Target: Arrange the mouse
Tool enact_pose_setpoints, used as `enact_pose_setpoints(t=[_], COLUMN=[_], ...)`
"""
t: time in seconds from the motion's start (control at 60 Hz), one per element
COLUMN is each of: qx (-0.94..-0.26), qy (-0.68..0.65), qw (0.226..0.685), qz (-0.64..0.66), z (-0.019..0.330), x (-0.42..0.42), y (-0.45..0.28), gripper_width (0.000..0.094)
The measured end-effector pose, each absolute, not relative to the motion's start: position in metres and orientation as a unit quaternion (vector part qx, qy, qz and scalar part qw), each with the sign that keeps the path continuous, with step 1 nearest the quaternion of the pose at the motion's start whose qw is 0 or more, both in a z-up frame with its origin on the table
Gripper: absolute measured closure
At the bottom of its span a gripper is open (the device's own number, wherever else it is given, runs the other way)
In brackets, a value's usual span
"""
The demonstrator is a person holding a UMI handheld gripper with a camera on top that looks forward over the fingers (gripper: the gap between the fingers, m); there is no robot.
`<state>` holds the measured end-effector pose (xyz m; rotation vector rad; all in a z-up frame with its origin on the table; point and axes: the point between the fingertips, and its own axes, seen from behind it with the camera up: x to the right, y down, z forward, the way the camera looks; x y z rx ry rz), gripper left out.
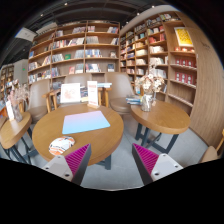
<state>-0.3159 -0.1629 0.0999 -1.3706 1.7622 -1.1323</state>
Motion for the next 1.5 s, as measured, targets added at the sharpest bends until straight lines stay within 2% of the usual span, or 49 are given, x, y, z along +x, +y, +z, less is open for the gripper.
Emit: enact_pose_setpoints(t=[0.233, 0.833, 1.5], qx=[-0.539, -0.607, -0.606], qy=[0.665, 0.623, 0.621], qw=[0.318, 0.337, 0.344], qz=[-0.409, -0.361, -0.36], z=[0.083, 0.055, 0.01], x=[-0.31, -0.305, -0.225], y=[-0.129, 0.024, 0.054], gripper_width=[0.0091, 0.0091, 0.0091])
